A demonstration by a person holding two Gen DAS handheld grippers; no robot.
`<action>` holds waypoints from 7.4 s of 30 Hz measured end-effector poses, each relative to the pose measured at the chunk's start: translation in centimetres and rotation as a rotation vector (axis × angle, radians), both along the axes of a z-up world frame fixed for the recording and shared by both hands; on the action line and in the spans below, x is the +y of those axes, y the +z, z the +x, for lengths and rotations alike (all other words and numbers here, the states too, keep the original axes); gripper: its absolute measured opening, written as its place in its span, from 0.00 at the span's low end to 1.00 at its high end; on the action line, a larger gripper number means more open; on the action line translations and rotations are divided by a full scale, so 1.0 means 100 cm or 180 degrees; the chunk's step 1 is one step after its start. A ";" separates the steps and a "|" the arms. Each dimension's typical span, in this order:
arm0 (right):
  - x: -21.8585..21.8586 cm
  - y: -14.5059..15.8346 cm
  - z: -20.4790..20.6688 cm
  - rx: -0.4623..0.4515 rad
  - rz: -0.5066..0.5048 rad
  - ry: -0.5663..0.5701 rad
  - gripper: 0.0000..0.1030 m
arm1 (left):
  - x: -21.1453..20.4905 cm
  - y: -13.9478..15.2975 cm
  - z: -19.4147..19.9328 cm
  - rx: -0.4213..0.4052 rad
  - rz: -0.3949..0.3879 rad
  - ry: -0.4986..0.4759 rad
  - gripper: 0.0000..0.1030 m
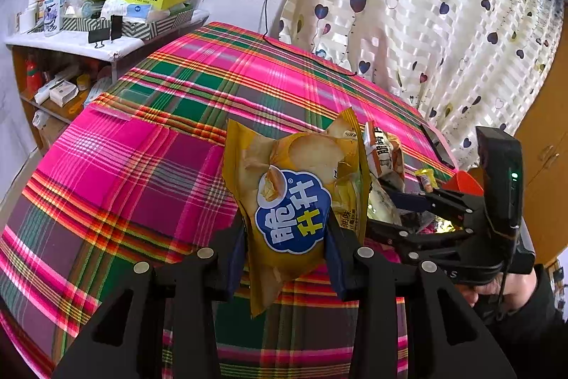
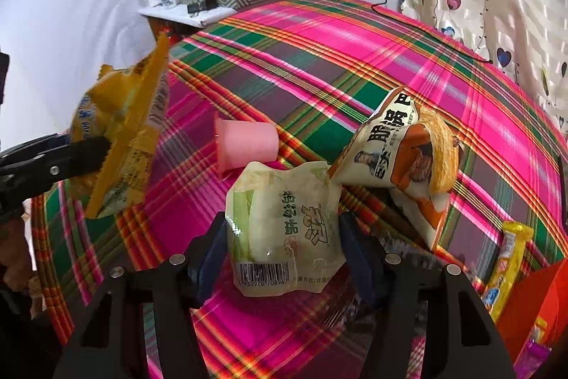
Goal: Organize snacks
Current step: 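Grasp the white green-printed bag with right tool while left tool holds the yellow bag, then carry the yellow bag with left tool while right tool carries the white bag over the basket, then open left tool to drop the yellow bag while right tool drops the white bag into the basket, then withdraw both tools from the basket toward the remaining snacks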
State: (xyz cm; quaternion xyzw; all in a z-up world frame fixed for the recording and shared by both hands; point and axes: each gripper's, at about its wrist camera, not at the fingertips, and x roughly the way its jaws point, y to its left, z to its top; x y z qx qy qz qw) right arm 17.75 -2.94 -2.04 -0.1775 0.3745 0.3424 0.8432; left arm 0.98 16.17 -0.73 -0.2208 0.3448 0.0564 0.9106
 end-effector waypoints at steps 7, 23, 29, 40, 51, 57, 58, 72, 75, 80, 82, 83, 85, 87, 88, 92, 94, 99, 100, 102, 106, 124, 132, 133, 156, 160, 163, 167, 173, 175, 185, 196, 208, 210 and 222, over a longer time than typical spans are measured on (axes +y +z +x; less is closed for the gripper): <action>-0.024 0.022 -0.025 -0.0075 0.0231 -0.0132 0.59 | -0.020 0.012 -0.001 -0.0040 0.0039 -0.0100 0.39; -0.089 0.058 -0.078 -0.0317 0.0553 -0.0450 0.59 | -0.084 0.044 0.008 -0.0153 0.0165 -0.0504 0.39; -0.111 0.066 -0.087 -0.0386 0.0624 -0.0559 0.59 | -0.105 0.051 0.013 -0.0175 0.0210 -0.0644 0.39; -0.139 0.072 -0.096 -0.0452 0.0703 -0.0719 0.59 | -0.130 0.058 0.021 -0.0172 0.0256 -0.0823 0.39; -0.167 0.074 -0.101 -0.0494 0.0750 -0.0897 0.59 | -0.155 0.061 0.032 -0.0157 0.0299 -0.1013 0.39; -0.186 0.074 -0.103 -0.0508 0.0766 -0.1024 0.59 | -0.171 0.062 0.039 -0.0155 0.0317 -0.1141 0.39; -0.189 0.074 -0.103 -0.0511 0.0769 -0.1044 0.59 | -0.174 0.063 0.041 -0.0155 0.0321 -0.1162 0.39; -0.229 0.073 -0.103 -0.0537 0.0829 -0.1296 0.59 | -0.209 0.066 0.059 -0.0146 0.0379 -0.1415 0.39; -0.238 0.071 -0.101 -0.0535 0.0834 -0.1364 0.59 | -0.215 0.066 0.065 -0.0140 0.0383 -0.1459 0.39; -0.253 0.066 -0.097 -0.0511 0.0828 -0.1481 0.59 | -0.227 0.066 0.076 -0.0132 0.0388 -0.1542 0.39; -0.260 0.063 -0.095 -0.0490 0.0833 -0.1543 0.59 | -0.231 0.067 0.081 -0.0134 0.0395 -0.1576 0.39; -0.265 0.061 -0.094 -0.0480 0.0836 -0.1584 0.59 | -0.233 0.067 0.083 -0.0134 0.0397 -0.1588 0.39; -0.275 0.058 -0.093 -0.0460 0.0844 -0.1668 0.59 | -0.235 0.067 0.086 -0.0132 0.0394 -0.1610 0.39; -0.285 0.057 -0.093 -0.0453 0.0856 -0.1745 0.59 | -0.239 0.066 0.090 -0.0129 0.0396 -0.1629 0.39; -0.289 0.056 -0.093 -0.0452 0.0863 -0.1781 0.59 | -0.240 0.066 0.093 -0.0125 0.0394 -0.1641 0.39; -0.308 0.055 -0.094 -0.0453 0.0876 -0.1932 0.59 | -0.244 0.064 0.098 -0.0113 0.0383 -0.1680 0.39; -0.315 0.054 -0.093 -0.0438 0.0879 -0.1974 0.59 | -0.246 0.063 0.099 -0.0106 0.0377 -0.1702 0.39; -0.326 0.044 -0.082 -0.0306 0.0915 -0.2052 0.59 | -0.251 0.059 0.104 -0.0081 0.0372 -0.1749 0.39; -0.327 0.041 -0.078 -0.0274 0.0919 -0.2063 0.59 | -0.251 0.058 0.105 -0.0074 0.0371 -0.1757 0.39; -0.328 0.037 -0.071 -0.0225 0.0930 -0.2064 0.59 | -0.251 0.056 0.108 -0.0063 0.0372 -0.1763 0.39; -0.331 0.031 -0.054 -0.0129 0.0975 -0.2067 0.59 | -0.252 0.052 0.114 -0.0032 0.0365 -0.1758 0.39; -0.331 0.048 -0.008 -0.0244 0.0969 -0.1941 0.58 | -0.270 0.036 0.142 0.0074 0.0362 -0.1838 0.39; -0.332 0.056 -0.034 -0.0342 0.1032 -0.1951 0.58 | -0.280 0.031 0.150 0.0113 0.0397 -0.1874 0.44; -0.332 0.056 -0.036 -0.0342 0.1041 -0.1952 0.58 | -0.281 0.031 0.150 0.0104 0.0373 -0.1884 0.45; -0.256 0.052 -0.064 -0.0361 0.0758 -0.1266 0.25 | -0.218 0.045 0.135 -0.0078 0.0296 -0.1253 0.54; -0.248 0.054 -0.070 -0.0390 0.0760 -0.1187 0.24 | -0.214 0.035 0.136 0.0051 0.0371 -0.1189 0.54; -0.248 0.052 -0.068 -0.0363 0.0743 -0.1208 0.24 | -0.218 0.028 0.142 0.0194 0.0527 -0.1184 0.54; -0.254 0.050 -0.065 -0.0319 0.0780 -0.1283 0.24 | -0.228 0.023 0.154 0.0212 0.0612 -0.1243 0.54; -0.267 0.049 -0.061 -0.0296 0.0817 -0.1418 0.25 | -0.265 0.027 0.178 0.0099 0.0673 -0.1622 0.54; -0.272 0.049 -0.060 -0.0287 0.0831 -0.1464 0.25 | -0.273 0.030 0.181 0.0030 0.0678 -0.1691 0.54; -0.275 0.063 -0.032 -0.0353 0.1004 -0.1556 0.24 | -0.232 0.043 0.166 -0.0099 0.0541 -0.1332 0.54; -0.282 0.058 0.026 -0.0179 0.0960 -0.1939 0.24 | -0.196 0.051 0.138 -0.0170 0.0475 -0.1152 0.54; -0.283 0.053 0.004 -0.0198 0.0841 -0.2021 0.26 | -0.161 0.038 0.112 -0.0083 0.0369 -0.0917 0.54; -0.275 0.056 -0.007 -0.0214 0.0875 -0.1933 0.29 | -0.155 0.037 0.106 -0.0072 0.0388 -0.0868 0.54; -0.225 0.071 -0.047 -0.0281 0.0943 -0.1459 0.40 | -0.117 0.030 0.072 0.0026 0.0442 -0.0542 0.54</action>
